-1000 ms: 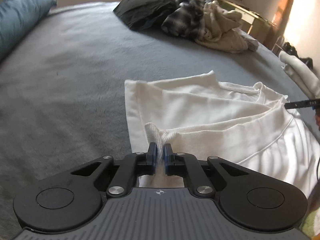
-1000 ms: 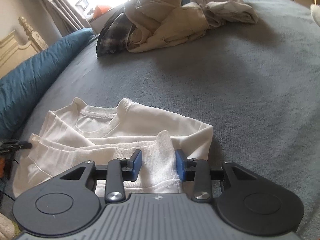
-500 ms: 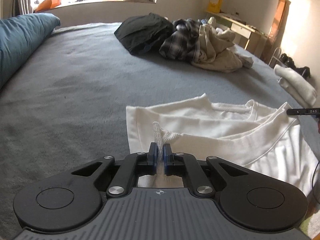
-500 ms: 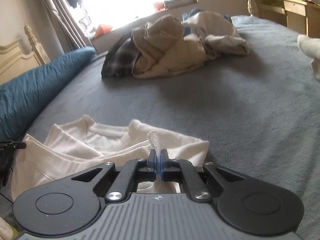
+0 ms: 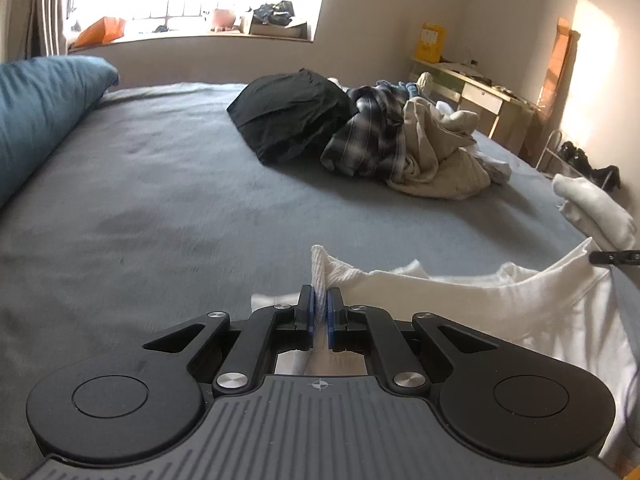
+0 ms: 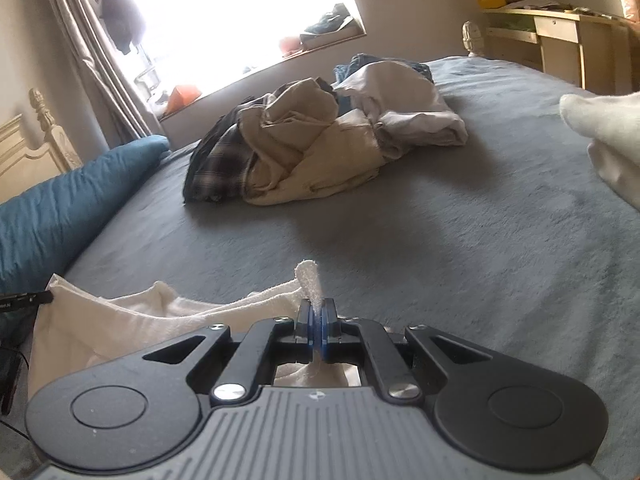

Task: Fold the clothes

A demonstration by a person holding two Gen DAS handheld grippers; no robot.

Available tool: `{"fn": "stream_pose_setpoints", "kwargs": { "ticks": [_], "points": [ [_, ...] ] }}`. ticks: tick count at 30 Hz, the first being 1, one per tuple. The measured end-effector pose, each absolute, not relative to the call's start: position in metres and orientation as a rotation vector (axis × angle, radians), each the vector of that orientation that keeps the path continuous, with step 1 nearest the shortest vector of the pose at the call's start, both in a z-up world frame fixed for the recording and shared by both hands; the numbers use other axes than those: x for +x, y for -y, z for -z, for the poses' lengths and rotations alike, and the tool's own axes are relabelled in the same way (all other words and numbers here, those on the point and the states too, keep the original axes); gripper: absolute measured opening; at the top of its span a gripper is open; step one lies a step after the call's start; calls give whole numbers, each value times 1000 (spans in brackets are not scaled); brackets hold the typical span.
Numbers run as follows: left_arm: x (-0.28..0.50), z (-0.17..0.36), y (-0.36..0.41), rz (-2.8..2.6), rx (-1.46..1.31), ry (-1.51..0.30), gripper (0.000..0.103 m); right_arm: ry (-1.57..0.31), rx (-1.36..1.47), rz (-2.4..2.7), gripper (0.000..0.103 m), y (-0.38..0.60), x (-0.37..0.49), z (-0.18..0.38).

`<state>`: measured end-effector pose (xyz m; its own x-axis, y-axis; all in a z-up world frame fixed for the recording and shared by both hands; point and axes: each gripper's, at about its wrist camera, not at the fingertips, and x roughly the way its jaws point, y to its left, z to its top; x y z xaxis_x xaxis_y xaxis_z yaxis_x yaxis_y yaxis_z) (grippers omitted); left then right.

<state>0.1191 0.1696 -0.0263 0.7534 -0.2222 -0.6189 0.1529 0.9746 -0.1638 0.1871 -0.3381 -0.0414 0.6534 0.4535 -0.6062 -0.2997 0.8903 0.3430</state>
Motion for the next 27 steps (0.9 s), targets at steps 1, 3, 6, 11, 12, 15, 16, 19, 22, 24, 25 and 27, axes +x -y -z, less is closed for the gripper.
{"fn": "stream_pose_setpoints", "kwargs": {
  "ticks": [1,3,6,11,12,15,16,19,22,24,25,27],
  "points": [
    [125,29,-169,202,-105,-692,4,-746,218,-425,3,338,190,43],
    [137,36,-168,194,-108,-701,4,-747,215,-412,3,339,195,45],
    [147,40,-170,188,-121,-699,4,-741,220,-401,3,342,200,46],
    [158,46,-170,183,-129,-696,4,-745,235,-394,3,346,210,49],
    [160,48,-170,180,-132,-702,4,-748,238,-392,3,347,212,51],
    [168,54,-170,176,-138,-715,4,-756,248,-389,3,348,217,56],
    [168,55,-170,176,-140,-715,4,-756,251,-390,3,348,218,57],
    [168,55,-173,168,-148,-713,4,-752,260,-397,3,349,219,57],
    [171,60,-175,155,-153,-724,4,-760,270,-395,3,351,222,61],
    [176,66,-176,148,-163,-736,4,-769,282,-392,3,351,227,67],
    [178,69,-175,144,-163,-740,4,-774,286,-391,3,351,230,71],
    [182,75,-175,139,-160,-752,4,-786,292,-388,3,351,235,80]
  ]
}}
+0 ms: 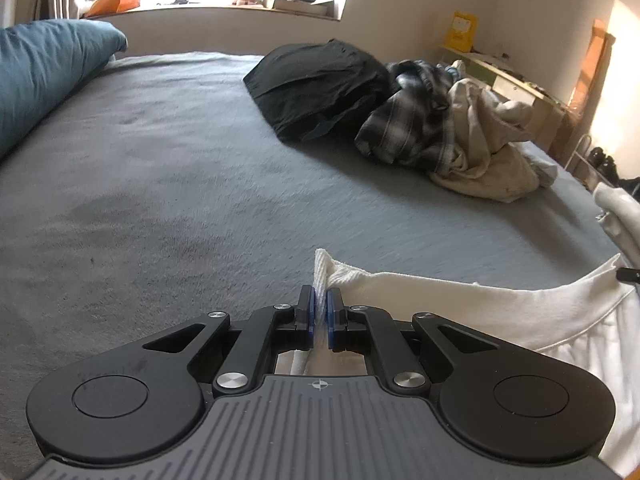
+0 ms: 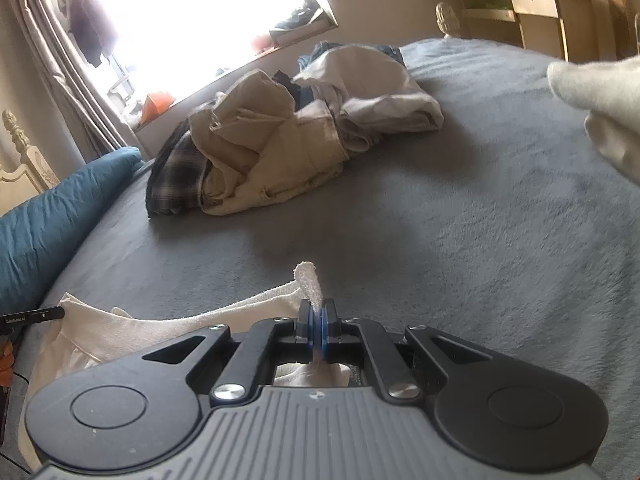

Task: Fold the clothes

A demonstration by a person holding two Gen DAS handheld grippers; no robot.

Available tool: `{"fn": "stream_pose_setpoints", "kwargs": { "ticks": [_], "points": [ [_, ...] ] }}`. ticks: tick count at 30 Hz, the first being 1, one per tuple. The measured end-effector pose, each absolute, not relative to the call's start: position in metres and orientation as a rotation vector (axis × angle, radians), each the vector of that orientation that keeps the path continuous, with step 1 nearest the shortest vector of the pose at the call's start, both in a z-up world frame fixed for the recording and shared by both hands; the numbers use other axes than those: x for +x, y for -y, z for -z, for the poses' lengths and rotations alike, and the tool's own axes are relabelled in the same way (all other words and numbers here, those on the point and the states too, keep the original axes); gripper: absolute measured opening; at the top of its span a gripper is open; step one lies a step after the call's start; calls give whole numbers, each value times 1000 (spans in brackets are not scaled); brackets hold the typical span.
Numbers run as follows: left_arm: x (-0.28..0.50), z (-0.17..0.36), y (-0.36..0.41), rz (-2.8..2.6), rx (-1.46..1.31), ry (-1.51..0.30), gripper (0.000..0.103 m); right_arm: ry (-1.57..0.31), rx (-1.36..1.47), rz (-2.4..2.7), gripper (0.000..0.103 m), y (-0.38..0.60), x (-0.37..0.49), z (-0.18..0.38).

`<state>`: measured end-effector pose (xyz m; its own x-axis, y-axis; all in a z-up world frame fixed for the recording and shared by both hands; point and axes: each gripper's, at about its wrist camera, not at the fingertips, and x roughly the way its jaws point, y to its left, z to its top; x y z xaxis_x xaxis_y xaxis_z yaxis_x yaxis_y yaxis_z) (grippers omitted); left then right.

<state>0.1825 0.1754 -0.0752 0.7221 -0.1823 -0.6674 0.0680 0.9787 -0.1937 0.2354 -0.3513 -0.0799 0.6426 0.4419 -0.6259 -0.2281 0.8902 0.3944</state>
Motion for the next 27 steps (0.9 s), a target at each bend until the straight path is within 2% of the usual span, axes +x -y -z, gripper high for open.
{"fn": "stream_pose_setpoints", "kwargs": {
  "ticks": [11,16,18,20,22,27],
  "points": [
    [195,101,-179,125,-155,-837,6,-857,335,-378,4,355,250,112],
    [200,102,-186,107,-176,-882,20,-898,416,-373,9,363,257,122],
    [199,94,-192,81,-190,-883,23,-908,464,-374,13,367,259,122],
    [197,86,-199,55,-203,-882,24,-903,487,-368,28,371,259,121],
    [194,78,-210,19,-219,-871,24,-896,494,-362,35,372,258,120],
    [180,54,-230,-44,-276,-844,24,-887,491,-324,42,374,256,113]
  ]
}}
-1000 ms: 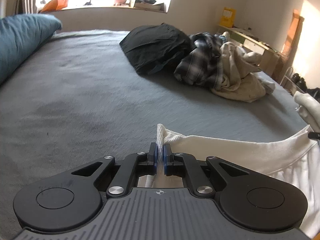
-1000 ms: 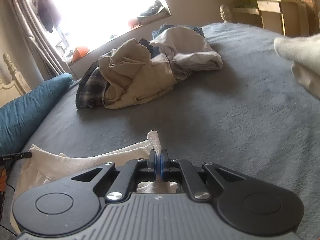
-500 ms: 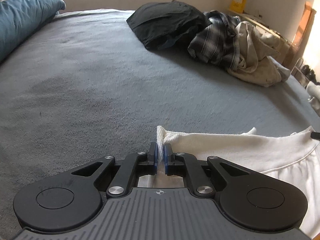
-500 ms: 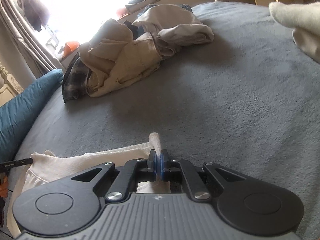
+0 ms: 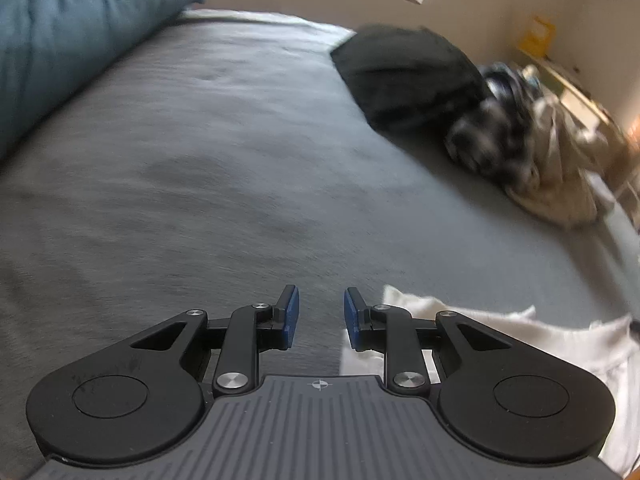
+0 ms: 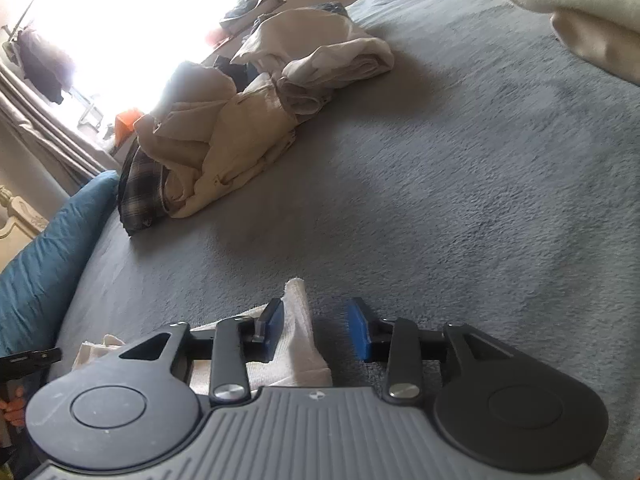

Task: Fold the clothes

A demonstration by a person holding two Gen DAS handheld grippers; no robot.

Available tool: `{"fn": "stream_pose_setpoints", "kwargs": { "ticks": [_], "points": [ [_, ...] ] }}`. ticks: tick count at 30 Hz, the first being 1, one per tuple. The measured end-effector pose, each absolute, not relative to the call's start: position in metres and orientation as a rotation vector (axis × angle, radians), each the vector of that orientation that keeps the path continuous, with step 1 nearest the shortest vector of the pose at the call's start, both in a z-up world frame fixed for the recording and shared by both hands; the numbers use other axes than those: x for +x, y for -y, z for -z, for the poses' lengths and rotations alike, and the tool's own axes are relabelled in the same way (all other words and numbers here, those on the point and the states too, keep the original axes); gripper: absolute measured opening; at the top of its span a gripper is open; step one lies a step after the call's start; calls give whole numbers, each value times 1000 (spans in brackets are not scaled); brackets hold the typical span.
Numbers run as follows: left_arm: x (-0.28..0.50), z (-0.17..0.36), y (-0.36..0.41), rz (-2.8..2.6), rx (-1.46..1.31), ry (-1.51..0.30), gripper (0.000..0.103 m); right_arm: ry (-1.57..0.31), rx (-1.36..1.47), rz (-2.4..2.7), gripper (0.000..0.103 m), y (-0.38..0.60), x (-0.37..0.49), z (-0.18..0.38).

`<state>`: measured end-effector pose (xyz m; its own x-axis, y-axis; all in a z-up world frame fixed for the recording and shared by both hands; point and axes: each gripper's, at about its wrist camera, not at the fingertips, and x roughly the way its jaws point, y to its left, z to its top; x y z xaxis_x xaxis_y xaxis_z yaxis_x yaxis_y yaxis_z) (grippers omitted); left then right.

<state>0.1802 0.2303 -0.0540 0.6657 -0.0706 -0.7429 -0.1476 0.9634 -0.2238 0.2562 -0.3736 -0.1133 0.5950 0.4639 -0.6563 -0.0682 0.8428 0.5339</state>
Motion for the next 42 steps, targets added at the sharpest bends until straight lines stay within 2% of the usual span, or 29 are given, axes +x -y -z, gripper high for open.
{"fn": "stream_pose_setpoints", "kwargs": {
  "ticks": [4,7,10,15,20,25,26,28,30,31,37,42],
  "points": [
    [167,41,-212,3,-247,-818,32,-854,498,-256,43,383,252,105],
    [163,44,-191,54,-214,-834,33,-815,469,-246,44,384,249,94],
    [163,57,-173,79,-185,-874,33,-783,320,-335,43,364,246,79],
    [159,75,-157,85,-135,-916,33,-760,-84,-560,41,302,242,64],
    [151,81,-154,72,-92,-927,33,-746,-425,-705,38,249,248,73],
    [147,88,-154,69,-68,-945,33,-736,-641,-796,37,221,243,87],
    [146,89,-155,67,-69,-949,33,-740,-667,-804,31,217,244,90],
    [145,91,-155,67,-72,-949,33,-747,-714,-816,11,211,244,95],
    [145,93,-156,67,-74,-946,33,-751,-745,-817,7,208,242,99],
    [144,93,-156,67,-74,-944,33,-746,-753,-819,0,207,241,99],
    [138,95,-157,73,-66,-934,33,-682,-694,-758,0,207,245,89],
    [129,90,-160,81,-72,-932,33,-742,-653,-686,0,207,257,96]
  ]
}}
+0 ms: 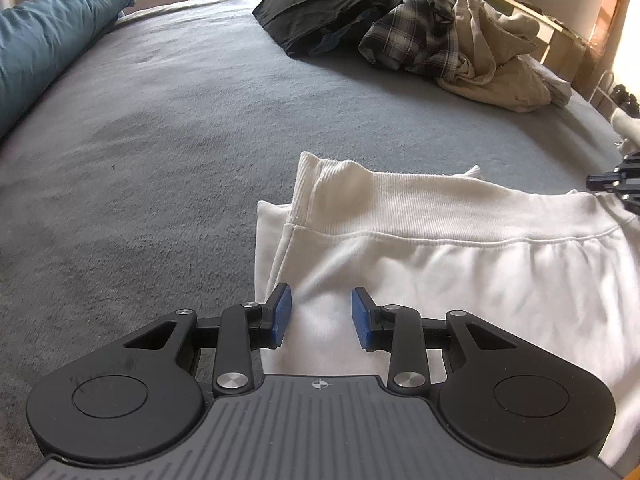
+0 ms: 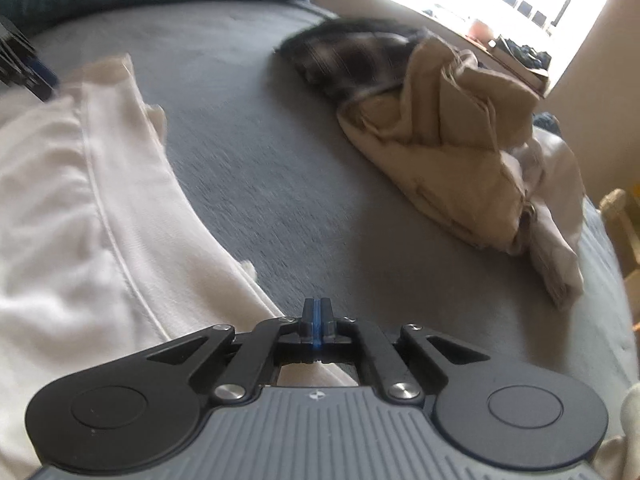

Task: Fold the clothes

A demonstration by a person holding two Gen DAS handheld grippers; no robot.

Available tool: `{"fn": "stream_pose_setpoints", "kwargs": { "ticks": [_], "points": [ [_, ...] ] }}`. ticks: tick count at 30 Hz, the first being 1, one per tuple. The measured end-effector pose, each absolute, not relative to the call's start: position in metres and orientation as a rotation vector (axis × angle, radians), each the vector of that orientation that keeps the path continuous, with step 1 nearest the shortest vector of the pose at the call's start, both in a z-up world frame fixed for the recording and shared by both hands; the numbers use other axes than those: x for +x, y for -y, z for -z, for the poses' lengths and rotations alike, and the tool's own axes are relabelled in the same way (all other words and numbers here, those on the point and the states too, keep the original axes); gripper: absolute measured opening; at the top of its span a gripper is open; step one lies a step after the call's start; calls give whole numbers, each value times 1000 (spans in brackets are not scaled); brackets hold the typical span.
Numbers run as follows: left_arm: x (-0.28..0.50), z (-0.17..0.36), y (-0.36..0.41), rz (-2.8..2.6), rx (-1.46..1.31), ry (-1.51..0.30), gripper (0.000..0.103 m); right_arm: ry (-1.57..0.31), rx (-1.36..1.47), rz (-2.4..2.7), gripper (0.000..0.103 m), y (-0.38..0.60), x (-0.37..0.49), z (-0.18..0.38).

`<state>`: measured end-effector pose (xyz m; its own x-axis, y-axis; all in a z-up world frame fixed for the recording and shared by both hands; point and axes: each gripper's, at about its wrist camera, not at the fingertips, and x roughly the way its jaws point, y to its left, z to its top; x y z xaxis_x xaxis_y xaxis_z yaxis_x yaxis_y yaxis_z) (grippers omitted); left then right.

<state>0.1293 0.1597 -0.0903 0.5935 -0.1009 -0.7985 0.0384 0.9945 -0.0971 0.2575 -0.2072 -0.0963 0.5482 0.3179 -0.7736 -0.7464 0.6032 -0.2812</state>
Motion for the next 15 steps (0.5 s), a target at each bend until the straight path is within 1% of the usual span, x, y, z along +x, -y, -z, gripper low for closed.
{"fn": "stream_pose_setpoints", "kwargs": {
  "ticks": [1,3,4,5,6,7,8,9,12,15],
  "points": [
    [125,86,-162,75,-68,-930,33,-768,-611,-678,0,208,259,93],
    [115,76,-168,60,-56,-924,33,-765,-506,-696,2,208,258,77],
    [109,69,-175,51,-55,-915,33,-762,-452,-720,4,204,258,68],
    [103,62,-182,41,-54,-905,34,-764,-398,-753,9,198,258,59],
    [97,55,-190,33,-63,-897,35,-765,-344,-785,16,191,259,50],
    [91,51,-198,37,-83,-901,38,-766,-289,-816,38,185,260,41],
    [86,48,-205,44,-105,-908,39,-759,-244,-845,54,174,261,34],
    [82,47,-209,55,-124,-919,40,-755,-208,-881,56,159,263,30],
    [70,56,-210,92,-164,-955,40,-782,-114,-1014,57,103,271,25],
    [60,71,-199,135,-160,-967,40,-849,-142,-1124,57,37,281,38]
  ]
}}
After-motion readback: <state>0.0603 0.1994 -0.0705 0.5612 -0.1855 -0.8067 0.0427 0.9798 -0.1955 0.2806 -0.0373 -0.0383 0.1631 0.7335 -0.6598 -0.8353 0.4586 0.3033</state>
